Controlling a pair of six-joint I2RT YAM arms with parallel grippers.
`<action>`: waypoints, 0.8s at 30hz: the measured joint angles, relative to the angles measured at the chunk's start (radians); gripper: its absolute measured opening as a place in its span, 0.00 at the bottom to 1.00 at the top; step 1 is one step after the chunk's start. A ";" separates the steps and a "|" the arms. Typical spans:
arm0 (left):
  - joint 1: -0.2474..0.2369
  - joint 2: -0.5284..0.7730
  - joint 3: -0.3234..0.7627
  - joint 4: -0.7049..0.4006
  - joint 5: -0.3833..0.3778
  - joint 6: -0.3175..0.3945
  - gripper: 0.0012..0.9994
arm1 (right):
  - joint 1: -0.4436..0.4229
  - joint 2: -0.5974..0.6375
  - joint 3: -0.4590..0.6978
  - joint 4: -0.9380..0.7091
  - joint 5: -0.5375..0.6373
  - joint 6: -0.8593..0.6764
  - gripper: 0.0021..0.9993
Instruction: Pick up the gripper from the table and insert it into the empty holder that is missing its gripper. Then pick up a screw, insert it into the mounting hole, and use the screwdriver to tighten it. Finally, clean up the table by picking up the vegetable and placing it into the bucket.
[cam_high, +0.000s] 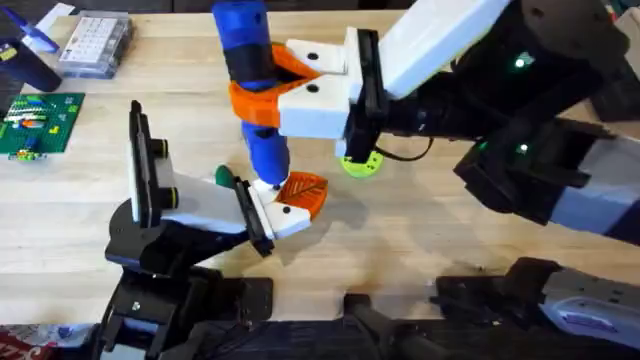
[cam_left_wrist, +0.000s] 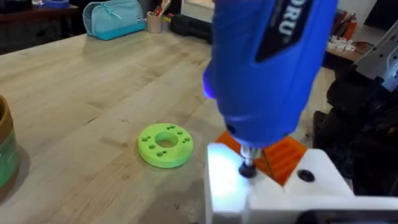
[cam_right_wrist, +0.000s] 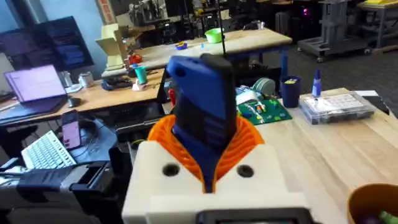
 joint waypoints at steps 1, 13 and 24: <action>0.000 0.000 0.000 0.000 0.000 0.000 0.02 | -0.001 0.000 0.000 0.000 -0.001 -0.002 0.03; 0.000 0.000 0.000 0.000 0.000 0.000 0.02 | -0.002 0.000 0.000 0.013 -0.079 -0.075 0.03; 0.000 0.000 0.000 -0.001 -0.002 0.000 0.02 | -0.002 0.000 0.000 0.014 -0.103 -0.132 0.03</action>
